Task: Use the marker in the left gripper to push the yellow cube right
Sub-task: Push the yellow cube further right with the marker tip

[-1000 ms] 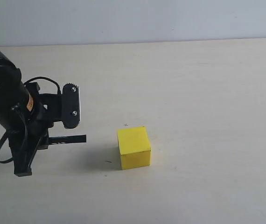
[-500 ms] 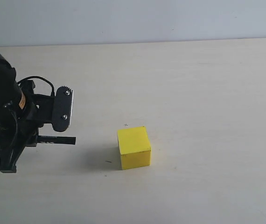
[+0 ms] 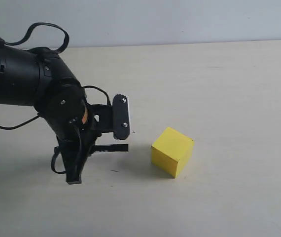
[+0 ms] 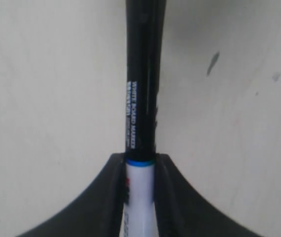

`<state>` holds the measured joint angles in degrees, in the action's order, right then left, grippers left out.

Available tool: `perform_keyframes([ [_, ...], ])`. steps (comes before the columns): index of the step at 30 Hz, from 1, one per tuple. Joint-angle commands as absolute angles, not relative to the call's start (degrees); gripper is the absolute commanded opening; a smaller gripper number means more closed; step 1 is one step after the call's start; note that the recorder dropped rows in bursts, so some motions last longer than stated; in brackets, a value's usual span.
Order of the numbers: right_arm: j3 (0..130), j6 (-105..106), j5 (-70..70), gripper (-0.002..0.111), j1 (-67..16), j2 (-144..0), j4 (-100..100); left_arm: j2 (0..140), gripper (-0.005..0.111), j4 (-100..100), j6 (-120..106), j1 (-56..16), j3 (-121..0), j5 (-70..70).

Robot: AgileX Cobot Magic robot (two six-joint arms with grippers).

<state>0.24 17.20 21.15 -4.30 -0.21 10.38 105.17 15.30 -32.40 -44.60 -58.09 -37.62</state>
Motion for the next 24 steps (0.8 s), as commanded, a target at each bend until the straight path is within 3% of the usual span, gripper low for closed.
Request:
perform_keyframes([
  [1, 0.0, 17.3, 20.5, 0.0, -4.7, 0.0, 10.5, 103.8, 0.0, 16.0, -31.8, -42.6, -58.4, -40.9],
  [12, 0.0, 17.3, 20.5, 0.0, -4.7, 0.0, 10.5, 106.6, 0.0, 14.4, -34.9, -43.1, -59.4, -30.9],
  [24, 0.0, 17.3, 20.5, 0.0, -4.7, 0.0, 10.5, 110.6, 0.0, 11.5, -35.6, -54.0, -64.0, -32.4],
])
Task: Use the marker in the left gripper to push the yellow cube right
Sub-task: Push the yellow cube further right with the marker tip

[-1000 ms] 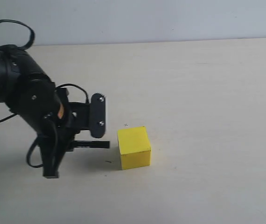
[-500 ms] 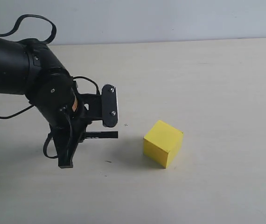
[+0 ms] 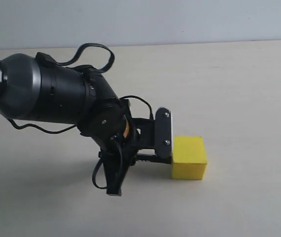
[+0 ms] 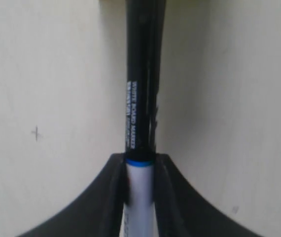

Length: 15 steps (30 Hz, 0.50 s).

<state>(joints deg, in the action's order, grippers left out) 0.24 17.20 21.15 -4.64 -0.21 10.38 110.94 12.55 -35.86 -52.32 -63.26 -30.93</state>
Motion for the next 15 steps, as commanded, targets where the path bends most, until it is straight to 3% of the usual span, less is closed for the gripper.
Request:
perform_keyframes([
  [1, 0.0, 17.3, 20.5, 0.0, -4.7, 0.0, 10.5, 110.6, 0.0, 11.5, -35.5, -53.8, -64.0, -33.7],
  [8, 0.0, 17.3, 20.5, 0.0, -4.7, 0.0, 10.5, 110.5, 0.0, 11.5, -32.8, -51.3, -64.0, -40.9],
  [15, 0.0, 17.3, 20.5, 0.0, -4.7, 0.0, 10.6, 110.9, 0.0, 10.6, -32.5, -51.9, -64.0, -35.7],
])
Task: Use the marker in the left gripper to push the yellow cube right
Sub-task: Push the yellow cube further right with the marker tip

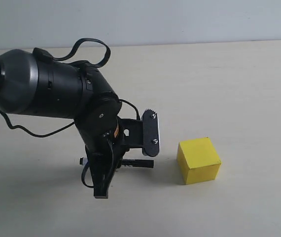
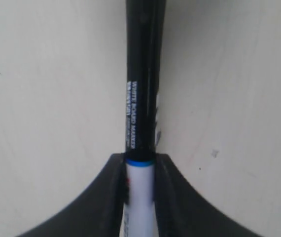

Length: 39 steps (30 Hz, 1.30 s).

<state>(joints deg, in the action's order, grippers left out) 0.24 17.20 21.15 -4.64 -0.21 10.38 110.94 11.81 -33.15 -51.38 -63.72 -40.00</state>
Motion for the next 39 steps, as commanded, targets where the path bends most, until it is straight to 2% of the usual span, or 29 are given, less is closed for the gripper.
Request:
perform_keyframes([
  [1, 0.0, 17.3, 20.5, 0.0, -4.7, 0.0, 10.6, 111.1, 0.0, 9.9, -32.5, -52.3, -64.1, -33.8],
  [5, 0.0, 17.3, 20.5, 0.0, -4.7, 0.0, 10.6, 114.4, 0.0, 8.8, -32.7, -56.6, -68.2, -30.0],
  [8, 0.0, 17.3, 20.5, 0.0, -4.7, 0.0, 10.6, 116.9, 0.0, 9.9, -32.6, -59.1, -72.3, -33.0],
  [18, 0.0, 17.3, 20.5, 0.0, -4.7, 0.0, 10.6, 117.3, 0.0, 9.9, -30.8, -57.8, -73.6, -41.2],
  [24, 0.0, 17.3, 20.5, 0.0, -4.7, 0.0, 10.6, 117.3, 0.0, 9.8, -30.8, -57.8, -73.6, -37.9],
  [30, 0.0, 17.3, 20.5, 0.0, -4.7, 0.0, 10.6, 117.5, 0.0, 8.2, -30.8, -61.0, -73.6, -28.9],
  [33, 0.0, 17.3, 20.5, 0.0, -4.7, 0.0, 10.6, 117.5, 0.0, 8.6, -30.8, -62.9, -74.0, -29.1],
  [39, 0.0, 17.3, 20.5, 0.0, -4.7, 0.0, 10.6, 117.5, 0.0, 8.8, -29.4, -61.2, -74.0, -35.1],
])
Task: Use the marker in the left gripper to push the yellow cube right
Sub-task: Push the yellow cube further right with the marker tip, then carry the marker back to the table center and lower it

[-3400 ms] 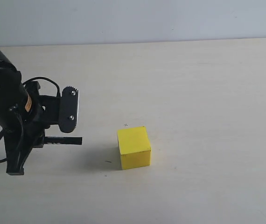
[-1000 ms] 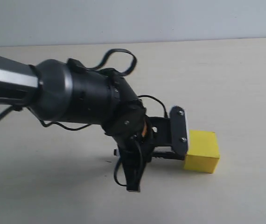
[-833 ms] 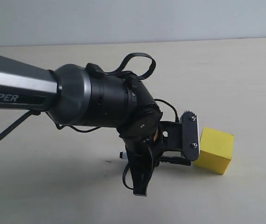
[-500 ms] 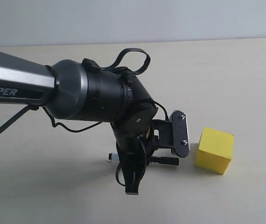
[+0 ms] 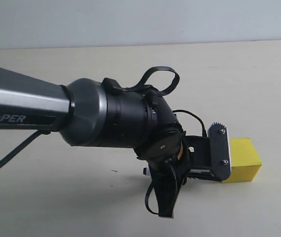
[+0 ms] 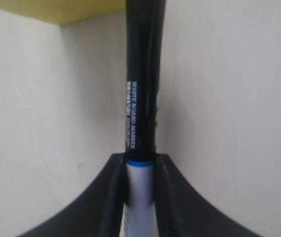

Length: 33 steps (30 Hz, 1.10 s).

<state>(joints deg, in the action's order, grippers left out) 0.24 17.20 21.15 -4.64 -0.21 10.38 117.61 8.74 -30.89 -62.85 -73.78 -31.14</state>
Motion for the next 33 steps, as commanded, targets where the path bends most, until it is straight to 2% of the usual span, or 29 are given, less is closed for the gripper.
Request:
perform_keyframes([
  [1, 0.0, 17.3, 20.5, 0.0, -4.7, 0.0, 10.6, 117.5, 0.0, 8.8, -29.1, -60.8, -74.0, -35.9],
  [8, 0.0, 17.3, 20.5, 0.0, -4.7, 0.0, 10.6, 116.5, 0.0, 9.7, -22.4, -59.2, -74.0, -38.2],
  [13, 0.0, 17.3, 20.5, 0.0, -4.7, 0.0, 10.6, 110.2, 0.0, 9.7, 0.9, -54.0, -74.0, -38.0],
  [16, 0.0, 17.3, 20.5, 0.0, -4.7, 0.0, 10.6, 107.5, 0.0, 9.8, 19.7, -51.8, -74.0, -44.9],
  [19, 0.0, 17.3, 20.5, 0.0, -4.7, 0.0, 10.6, 107.4, 0.0, 9.8, 29.3, -50.9, -74.0, -50.4],
  [24, 0.0, 17.3, 20.5, 0.0, -4.7, 0.0, 10.6, 107.6, 0.0, 9.2, 43.6, -50.9, -74.0, -47.0],
  [33, 0.0, 17.3, 20.5, 0.0, -4.7, 0.0, 10.6, 109.0, 0.0, 7.7, 50.2, -50.9, -74.0, -43.4],
])
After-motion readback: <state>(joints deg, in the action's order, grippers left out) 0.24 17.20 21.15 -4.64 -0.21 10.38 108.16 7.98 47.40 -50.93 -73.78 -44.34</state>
